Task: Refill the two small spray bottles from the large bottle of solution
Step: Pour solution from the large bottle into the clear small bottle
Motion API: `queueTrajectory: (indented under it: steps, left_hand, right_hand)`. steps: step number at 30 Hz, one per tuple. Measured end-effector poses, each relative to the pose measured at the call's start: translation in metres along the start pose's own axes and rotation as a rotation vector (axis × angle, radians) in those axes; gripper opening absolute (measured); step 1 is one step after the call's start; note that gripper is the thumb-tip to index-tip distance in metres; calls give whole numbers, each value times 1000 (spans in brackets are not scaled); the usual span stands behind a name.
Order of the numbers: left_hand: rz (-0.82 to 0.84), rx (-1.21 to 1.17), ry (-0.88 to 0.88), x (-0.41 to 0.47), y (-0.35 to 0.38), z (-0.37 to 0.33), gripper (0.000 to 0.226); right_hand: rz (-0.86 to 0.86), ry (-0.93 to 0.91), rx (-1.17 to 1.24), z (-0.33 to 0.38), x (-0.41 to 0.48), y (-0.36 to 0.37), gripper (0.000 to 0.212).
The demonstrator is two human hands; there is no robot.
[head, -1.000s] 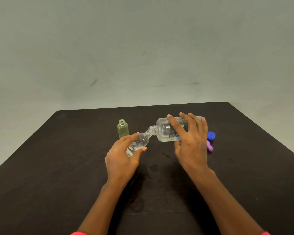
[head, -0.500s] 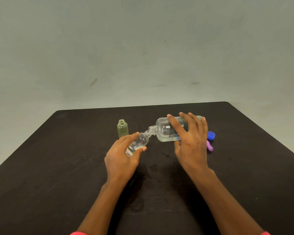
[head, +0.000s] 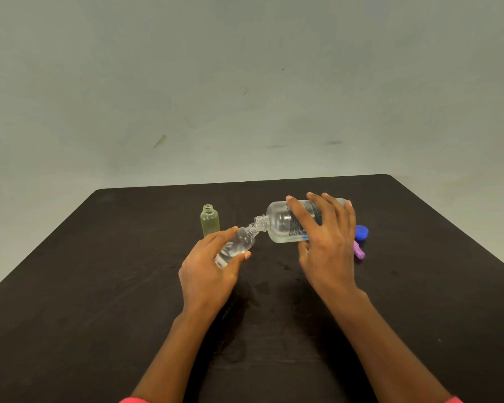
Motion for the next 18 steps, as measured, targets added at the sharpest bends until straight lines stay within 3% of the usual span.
queueTrajectory:
  steps: [18]
  left_hand:
    - [3,16,4,0,-1,-3,46]
  right_hand:
    - [1,0,-6,0,0,0,83]
Point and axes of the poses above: each hand's wrist, its own x-axis towards the middle knuckle, its own y-axis out of the palm, z = x × y, the point moved 6 cm from there along x, towards the middle knuckle, and after that the axes turned 7 degrees about -x, right-handed, at the moved point
